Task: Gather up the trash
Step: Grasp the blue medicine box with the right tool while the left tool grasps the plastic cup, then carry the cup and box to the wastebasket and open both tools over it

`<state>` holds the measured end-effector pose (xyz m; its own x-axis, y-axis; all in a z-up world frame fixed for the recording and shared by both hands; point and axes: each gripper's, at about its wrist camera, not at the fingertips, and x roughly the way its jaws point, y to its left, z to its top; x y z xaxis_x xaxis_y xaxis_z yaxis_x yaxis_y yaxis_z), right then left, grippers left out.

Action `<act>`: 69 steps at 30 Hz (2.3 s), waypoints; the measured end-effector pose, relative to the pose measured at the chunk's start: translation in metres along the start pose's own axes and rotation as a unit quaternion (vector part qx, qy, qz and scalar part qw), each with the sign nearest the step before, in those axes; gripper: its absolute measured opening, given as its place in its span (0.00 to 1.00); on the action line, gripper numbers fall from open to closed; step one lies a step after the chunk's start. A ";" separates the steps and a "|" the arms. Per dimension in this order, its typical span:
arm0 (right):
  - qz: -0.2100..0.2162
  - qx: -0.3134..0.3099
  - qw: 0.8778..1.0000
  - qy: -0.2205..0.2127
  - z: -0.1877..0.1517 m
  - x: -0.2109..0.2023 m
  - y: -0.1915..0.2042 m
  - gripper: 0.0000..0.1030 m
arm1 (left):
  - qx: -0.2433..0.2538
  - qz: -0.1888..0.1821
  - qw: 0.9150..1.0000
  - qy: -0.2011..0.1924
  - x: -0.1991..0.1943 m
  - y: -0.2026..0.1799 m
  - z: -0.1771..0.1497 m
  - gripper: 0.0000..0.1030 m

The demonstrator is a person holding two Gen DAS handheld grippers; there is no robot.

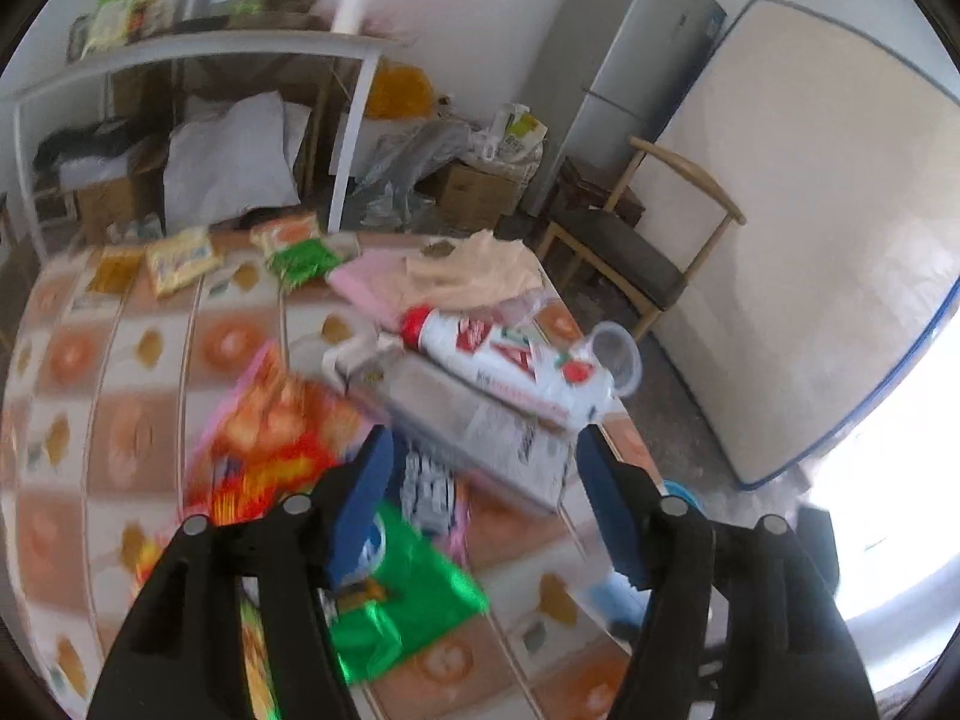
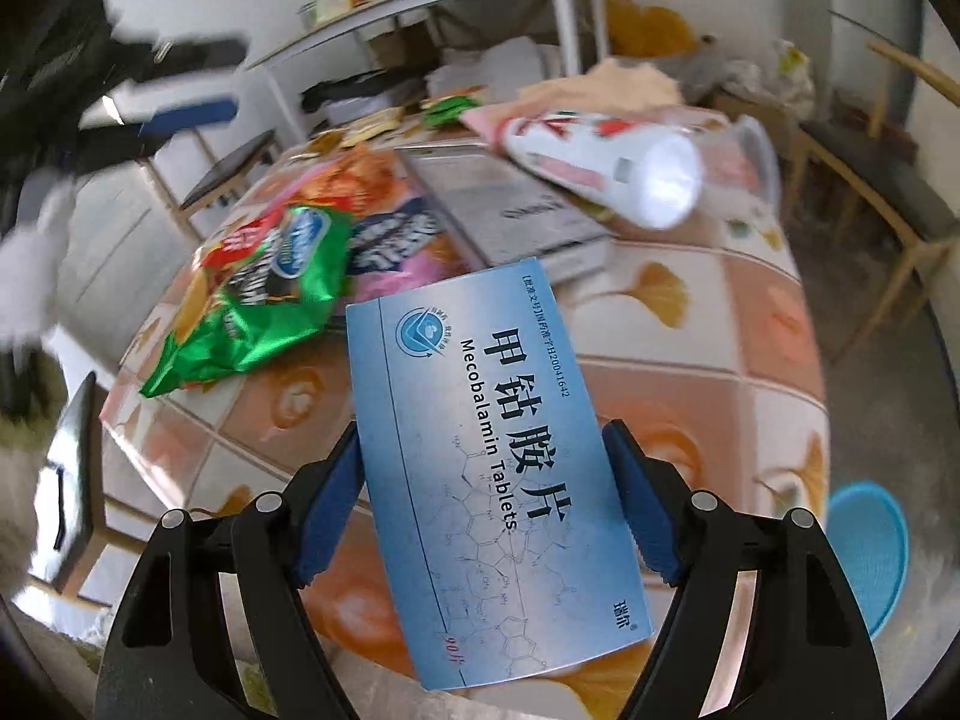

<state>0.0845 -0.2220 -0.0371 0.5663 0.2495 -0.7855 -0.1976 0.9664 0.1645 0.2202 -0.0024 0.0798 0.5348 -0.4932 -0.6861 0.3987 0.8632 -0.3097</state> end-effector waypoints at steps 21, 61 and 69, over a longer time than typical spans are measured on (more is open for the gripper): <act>0.013 0.088 0.996 -0.025 -0.014 0.003 -0.041 0.71 | 0.159 -0.036 0.975 0.150 0.206 -0.177 0.083 0.62; 0.035 0.165 0.981 -0.096 -0.035 -0.057 -0.075 0.69 | 0.127 0.046 0.986 0.101 0.181 -0.196 0.101 0.07; -0.040 0.279 0.951 -0.128 -0.096 -0.123 -0.152 0.69 | 0.169 -0.032 0.979 0.106 0.173 -0.265 0.060 0.07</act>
<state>-0.0315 -0.4054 -0.0230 0.7524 0.1115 -0.6492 0.2686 0.8480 0.4570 0.2522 -0.3228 0.0825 0.3482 -0.4811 -0.8045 0.6699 0.7280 -0.1454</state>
